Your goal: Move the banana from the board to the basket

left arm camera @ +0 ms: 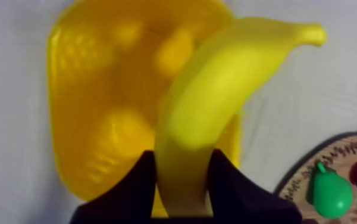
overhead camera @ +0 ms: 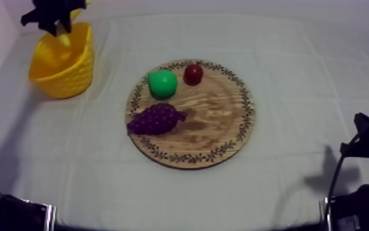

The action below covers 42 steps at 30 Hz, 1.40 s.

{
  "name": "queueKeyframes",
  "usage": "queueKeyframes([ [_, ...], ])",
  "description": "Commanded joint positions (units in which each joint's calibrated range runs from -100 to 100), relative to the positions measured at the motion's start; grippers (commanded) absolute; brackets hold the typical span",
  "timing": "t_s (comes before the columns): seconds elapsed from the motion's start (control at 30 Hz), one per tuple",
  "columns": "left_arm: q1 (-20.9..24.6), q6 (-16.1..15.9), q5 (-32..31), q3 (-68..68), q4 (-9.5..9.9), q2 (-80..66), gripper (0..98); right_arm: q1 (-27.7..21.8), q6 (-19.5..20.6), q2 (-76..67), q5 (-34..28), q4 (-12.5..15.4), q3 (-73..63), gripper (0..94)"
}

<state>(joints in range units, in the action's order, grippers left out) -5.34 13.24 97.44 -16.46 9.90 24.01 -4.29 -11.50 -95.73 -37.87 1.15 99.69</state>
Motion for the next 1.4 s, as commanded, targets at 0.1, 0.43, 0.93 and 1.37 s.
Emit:
queueKeyframes([
  [0.1,3.55,-0.67,-3.02,1.37,-0.28,3.24,28.5,0.00,0.00,-0.02,-0.03,-0.01,-0.03,0.3],
  [0.43,6.95,-2.61,-9.83,1.38,-2.52,9.97,28.3,0.00,0.00,-0.02,-0.03,-0.01,-0.03,0.3],
  [0.93,8.95,-6.39,-17.89,3.45,-6.98,14.85,42.1,0.00,0.05,-0.02,-0.03,-0.01,-0.03,0.3],
  [1.37,8.66,-10.59,-20.90,10.02,-10.18,7.35,21.8,0.00,0.01,-0.02,-0.03,-0.01,-0.03,0.3],
])
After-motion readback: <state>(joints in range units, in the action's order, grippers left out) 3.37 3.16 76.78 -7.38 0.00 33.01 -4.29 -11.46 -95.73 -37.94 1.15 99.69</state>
